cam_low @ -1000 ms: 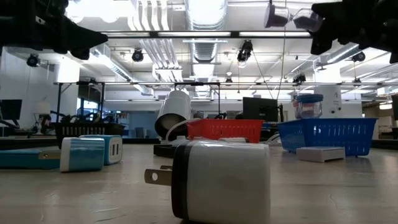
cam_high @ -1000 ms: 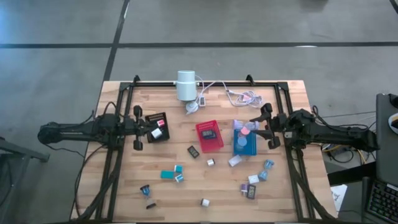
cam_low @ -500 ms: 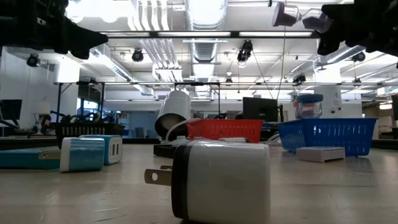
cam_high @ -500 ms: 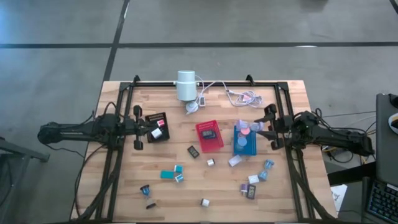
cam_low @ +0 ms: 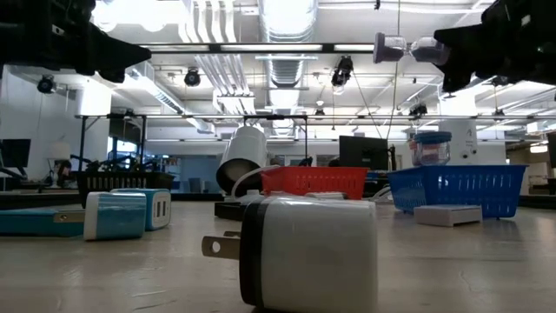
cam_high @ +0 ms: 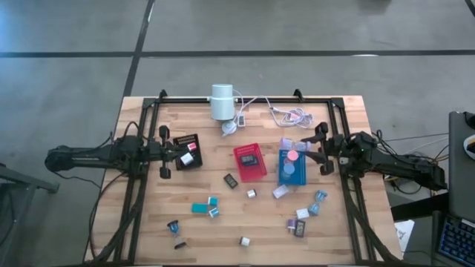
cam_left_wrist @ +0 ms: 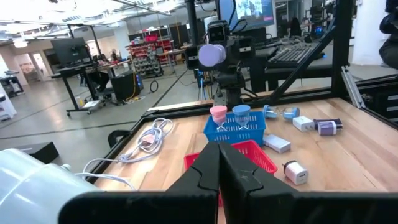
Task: Pick & Place Office items
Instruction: Put the purple hourglass into the blue bin
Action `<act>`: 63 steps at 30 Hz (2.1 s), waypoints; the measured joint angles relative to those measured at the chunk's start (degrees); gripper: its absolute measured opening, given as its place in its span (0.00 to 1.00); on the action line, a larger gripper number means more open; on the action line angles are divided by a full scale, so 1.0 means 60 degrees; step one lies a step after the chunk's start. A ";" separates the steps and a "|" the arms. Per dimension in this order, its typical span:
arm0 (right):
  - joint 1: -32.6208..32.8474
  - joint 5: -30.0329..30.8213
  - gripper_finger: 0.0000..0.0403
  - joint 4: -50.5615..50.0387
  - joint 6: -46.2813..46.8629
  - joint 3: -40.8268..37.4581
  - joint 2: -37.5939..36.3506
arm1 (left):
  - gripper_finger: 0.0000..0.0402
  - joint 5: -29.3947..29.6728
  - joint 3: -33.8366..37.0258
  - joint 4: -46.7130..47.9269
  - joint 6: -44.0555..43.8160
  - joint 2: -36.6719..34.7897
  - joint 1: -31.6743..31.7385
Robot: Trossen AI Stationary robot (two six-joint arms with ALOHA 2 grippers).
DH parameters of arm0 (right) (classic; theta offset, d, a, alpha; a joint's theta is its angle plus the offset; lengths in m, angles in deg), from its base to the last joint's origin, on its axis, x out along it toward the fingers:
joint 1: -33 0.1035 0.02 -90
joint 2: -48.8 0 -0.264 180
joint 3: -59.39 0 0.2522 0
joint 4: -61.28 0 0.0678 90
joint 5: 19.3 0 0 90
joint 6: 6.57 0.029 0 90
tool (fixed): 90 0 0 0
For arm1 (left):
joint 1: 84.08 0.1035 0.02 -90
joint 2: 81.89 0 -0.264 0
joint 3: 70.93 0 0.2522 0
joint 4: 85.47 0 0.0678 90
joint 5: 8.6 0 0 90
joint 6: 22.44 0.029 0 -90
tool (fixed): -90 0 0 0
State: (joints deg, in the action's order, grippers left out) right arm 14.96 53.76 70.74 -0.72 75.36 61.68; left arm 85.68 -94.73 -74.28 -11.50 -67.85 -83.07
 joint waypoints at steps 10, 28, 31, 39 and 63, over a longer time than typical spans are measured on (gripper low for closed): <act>0.0004 0.1181 0.48 -0.4967 0.0289 0.4282 0.1449 | 0.01 0.0004 0.0000 -0.0011 -0.0008 0.0000 0.0000; 0.0089 0.2528 0.48 -1.6335 0.2607 1.1982 0.6792 | 0.01 0.0007 0.0000 -0.0011 0.0182 0.0004 0.0000; 0.0095 0.2320 0.48 -1.7286 0.2995 1.2395 0.7482 | 0.01 0.0007 0.0000 -0.0007 0.0182 0.0000 0.0000; 0.0283 0.2289 0.48 -1.7894 0.2877 1.1962 0.8735 | 0.01 0.0007 0.0000 -0.0007 0.0131 0.0004 0.0000; 0.0791 0.2156 0.48 -1.5362 0.2313 0.9768 0.9972 | 0.01 0.0007 0.0000 0.0000 -0.0037 0.0004 -0.0001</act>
State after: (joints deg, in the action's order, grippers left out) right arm 19.70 66.70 -21.43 13.16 133.96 121.51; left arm 85.72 -94.73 -74.27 -11.73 -67.83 -83.07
